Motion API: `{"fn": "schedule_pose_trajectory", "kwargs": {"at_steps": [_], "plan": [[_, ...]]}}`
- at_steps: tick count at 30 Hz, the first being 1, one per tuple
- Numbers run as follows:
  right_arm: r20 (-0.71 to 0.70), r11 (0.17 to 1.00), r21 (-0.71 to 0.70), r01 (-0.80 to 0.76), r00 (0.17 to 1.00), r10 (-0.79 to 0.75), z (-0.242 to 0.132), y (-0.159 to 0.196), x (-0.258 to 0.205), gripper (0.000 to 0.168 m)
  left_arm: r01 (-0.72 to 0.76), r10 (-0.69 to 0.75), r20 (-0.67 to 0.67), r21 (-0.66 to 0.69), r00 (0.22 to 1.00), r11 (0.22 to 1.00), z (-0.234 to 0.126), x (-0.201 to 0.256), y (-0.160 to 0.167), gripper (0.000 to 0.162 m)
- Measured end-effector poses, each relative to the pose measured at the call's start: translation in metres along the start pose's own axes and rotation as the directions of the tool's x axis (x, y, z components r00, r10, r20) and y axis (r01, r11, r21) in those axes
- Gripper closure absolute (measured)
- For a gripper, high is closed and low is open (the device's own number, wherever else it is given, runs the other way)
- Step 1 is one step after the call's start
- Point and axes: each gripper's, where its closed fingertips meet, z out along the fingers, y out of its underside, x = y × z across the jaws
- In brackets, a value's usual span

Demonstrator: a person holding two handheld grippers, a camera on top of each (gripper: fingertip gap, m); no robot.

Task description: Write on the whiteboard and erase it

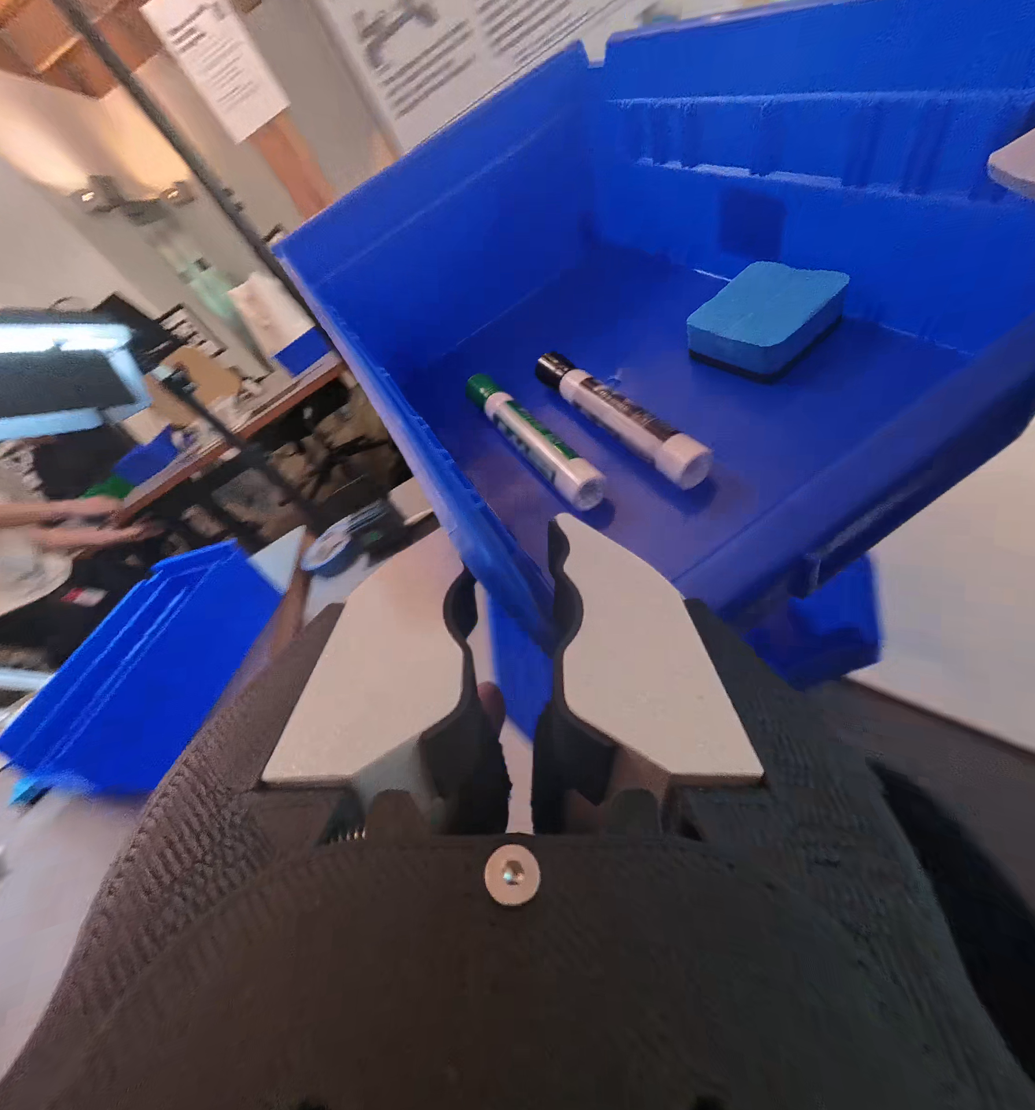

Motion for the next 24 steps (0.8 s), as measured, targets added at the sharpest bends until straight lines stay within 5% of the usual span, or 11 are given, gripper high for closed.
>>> {"fn": "schedule_pose_trajectory", "kwargs": {"at_steps": [12, 17, 24], "plan": [[0.399, 0.997, 0.063, 0.049, 0.914, -0.070, 0.058, -0.031, -0.234, 0.151, -0.012, 0.093, 0.277, -0.282, 0.956, 0.959, -0.110, -0.152, 0.132, 0.142], [0.473, 0.989, 0.001, 0.147, 0.871, -0.129, 0.066, -0.003, -0.291, 0.150, 0.039, 0.068, 0.274, -0.365, 0.959, 0.930, -0.122, -0.163, 0.192, 0.142], [0.518, 0.965, -0.122, 0.233, 0.844, -0.139, 0.074, 0.050, -0.315, 0.150, 0.118, -0.021, 0.233, -0.412, 0.972, 0.903, -0.104, -0.142, 0.252, 0.142]]}}
